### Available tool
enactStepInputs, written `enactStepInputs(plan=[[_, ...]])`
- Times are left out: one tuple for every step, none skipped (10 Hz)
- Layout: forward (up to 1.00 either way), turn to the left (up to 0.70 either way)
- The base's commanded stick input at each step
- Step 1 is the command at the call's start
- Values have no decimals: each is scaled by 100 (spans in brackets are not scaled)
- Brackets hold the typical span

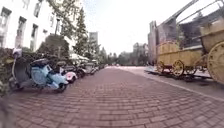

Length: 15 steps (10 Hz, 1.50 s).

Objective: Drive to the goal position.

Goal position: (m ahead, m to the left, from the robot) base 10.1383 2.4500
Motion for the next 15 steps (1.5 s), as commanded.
enactStepInputs(plan=[[70,0],[70,0],[70,0],[70,0],[70,0],[70,0],[70,0],[70,0],[70,0],[70,0],[70,0],[70,0],[70,0],[70,0],[70,0]])
